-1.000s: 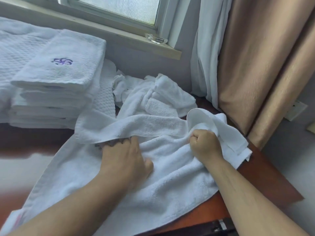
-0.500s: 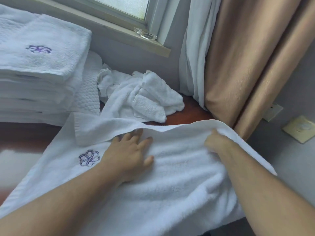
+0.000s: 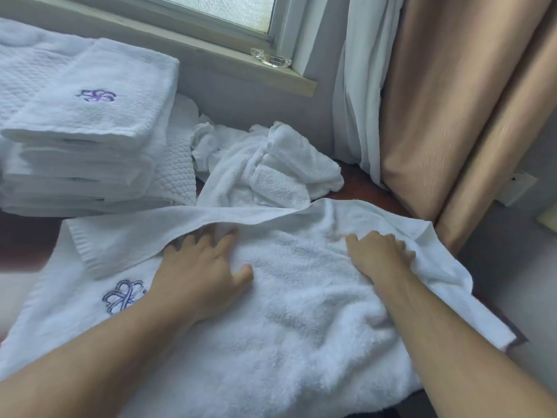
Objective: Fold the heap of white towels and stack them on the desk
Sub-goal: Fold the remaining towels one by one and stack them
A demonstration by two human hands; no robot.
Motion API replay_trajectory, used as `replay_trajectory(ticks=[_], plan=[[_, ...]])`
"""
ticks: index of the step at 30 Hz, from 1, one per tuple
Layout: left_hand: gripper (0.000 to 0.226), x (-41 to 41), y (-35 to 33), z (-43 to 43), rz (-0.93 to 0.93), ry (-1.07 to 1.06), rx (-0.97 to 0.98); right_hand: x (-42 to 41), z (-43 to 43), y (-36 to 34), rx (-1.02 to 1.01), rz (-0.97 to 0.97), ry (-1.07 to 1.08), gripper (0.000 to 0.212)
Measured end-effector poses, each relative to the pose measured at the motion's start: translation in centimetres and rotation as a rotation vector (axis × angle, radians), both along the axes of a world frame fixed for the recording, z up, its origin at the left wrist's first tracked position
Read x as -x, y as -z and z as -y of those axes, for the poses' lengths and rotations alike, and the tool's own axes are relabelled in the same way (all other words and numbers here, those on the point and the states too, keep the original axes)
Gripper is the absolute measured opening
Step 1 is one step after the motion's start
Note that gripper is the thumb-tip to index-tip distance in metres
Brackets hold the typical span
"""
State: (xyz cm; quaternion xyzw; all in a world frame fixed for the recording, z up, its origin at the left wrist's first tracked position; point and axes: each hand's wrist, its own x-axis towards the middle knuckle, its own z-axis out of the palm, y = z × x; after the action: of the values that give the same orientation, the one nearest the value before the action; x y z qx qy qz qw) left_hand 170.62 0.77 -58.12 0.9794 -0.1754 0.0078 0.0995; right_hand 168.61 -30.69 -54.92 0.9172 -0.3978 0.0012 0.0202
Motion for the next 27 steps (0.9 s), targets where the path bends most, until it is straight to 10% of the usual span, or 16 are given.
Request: replay_trajectory(ticks=[5, 14, 18, 27], plan=[[0.081, -1.3, -0.4, -1.5, -0.005, 0.027, 0.007, 1.9, 3.6, -0.8, -0.231, 0.020, 0.059, 0.087], [0.052, 0.9, -2.6, 4.3, 0.012, 0.291, 0.217, 0.1, 3.0, 0.2, -0.393, 0.315, -0.468, 0.047], [0.061, 2.2, -0.7, 6.0, 0.016, 0.311, 0.108, 2.7, 1.2, 0.1, -0.359, 0.734, -0.276, 0.051], [0.075, 1.3, 0.0, 6.3, -0.020, 0.234, 0.061, 12.3, 6.9, 0.3, -0.164, 0.271, 0.368, 0.067]])
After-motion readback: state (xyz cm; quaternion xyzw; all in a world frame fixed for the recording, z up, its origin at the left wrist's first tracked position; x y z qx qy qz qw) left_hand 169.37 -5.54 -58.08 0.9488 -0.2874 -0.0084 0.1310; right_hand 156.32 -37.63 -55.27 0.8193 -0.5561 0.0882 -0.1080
